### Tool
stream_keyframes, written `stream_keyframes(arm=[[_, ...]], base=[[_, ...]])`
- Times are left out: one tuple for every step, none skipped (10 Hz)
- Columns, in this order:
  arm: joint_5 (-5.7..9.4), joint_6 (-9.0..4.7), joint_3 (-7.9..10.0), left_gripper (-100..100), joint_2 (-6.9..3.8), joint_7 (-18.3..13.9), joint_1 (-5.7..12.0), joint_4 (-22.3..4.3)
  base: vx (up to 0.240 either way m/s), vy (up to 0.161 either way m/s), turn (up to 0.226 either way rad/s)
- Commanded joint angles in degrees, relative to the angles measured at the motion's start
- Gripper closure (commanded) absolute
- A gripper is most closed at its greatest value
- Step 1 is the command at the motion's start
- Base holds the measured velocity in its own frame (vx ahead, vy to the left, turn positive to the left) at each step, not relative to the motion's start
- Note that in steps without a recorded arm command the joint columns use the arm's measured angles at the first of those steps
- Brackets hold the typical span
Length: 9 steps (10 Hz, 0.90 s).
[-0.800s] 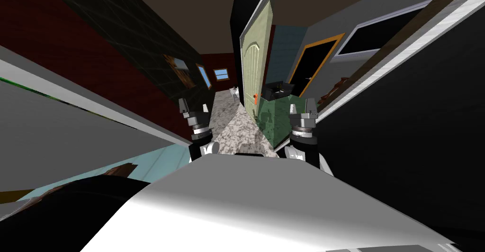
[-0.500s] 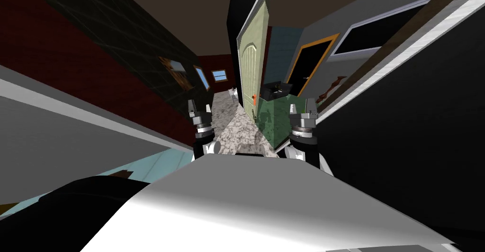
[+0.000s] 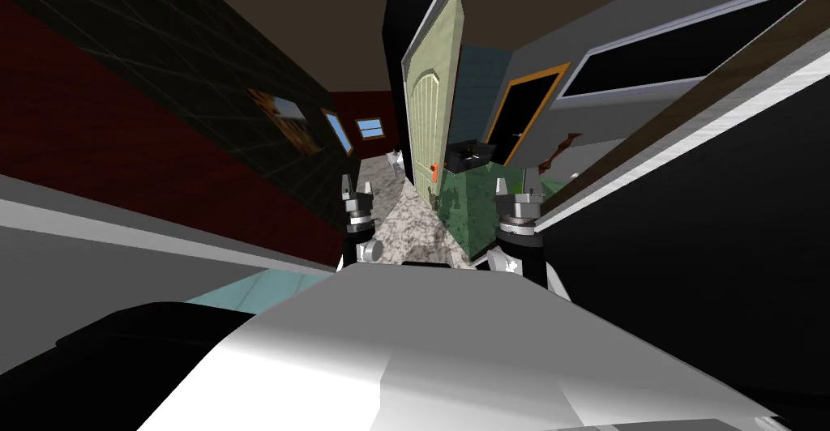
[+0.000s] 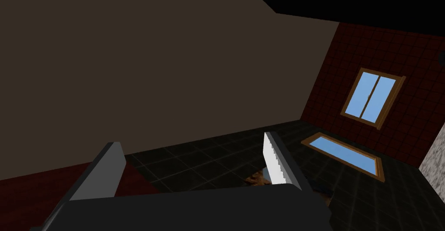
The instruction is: Push the door open
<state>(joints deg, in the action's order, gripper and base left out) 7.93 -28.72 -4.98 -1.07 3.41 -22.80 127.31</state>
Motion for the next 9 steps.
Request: stream_keyframes(arm=[[0.46, 0.87, -0.63, -100, -0.71, 0.1, 1.94, -2.2], [0.7, 0.98, -1.22, -100, -1.17, 0.1, 2.87, -3.8], [0.81, 1.03, -1.52, -100, -1.4, 0.2, 3.33, -4.6], [0.93, 1.09, -1.81, -100, -1.63, 0.2, 3.8, -5.5], [1.07, 1.15, -2.16, -100, -1.82, 0.2, 4.34, -6.4], [1.21, 1.21, -2.5, -100, -2.01, 0.2, 4.88, -7.3], [1.34, 1.27, -2.84, -100, -2.21, 0.3, 5.42, -8.3], [1.48, 1.33, -3.19, -100, -2.4, 0.3, 5.95, -9.2], [1.62, 1.4, -3.53, -100, -2.6, 0.3, 6.49, -10.2]], base=[[0.149, 0.086, -0.113], [0.144, 0.074, -0.149], [0.139, 0.077, -0.067], [0.111, 0.049, -0.039], [0.091, 0.047, -0.064], [0.089, 0.05, -0.073], [0.088, 0.044, -0.071], [0.083, 0.039, -0.065], [0.089, 0.037, -0.073]])
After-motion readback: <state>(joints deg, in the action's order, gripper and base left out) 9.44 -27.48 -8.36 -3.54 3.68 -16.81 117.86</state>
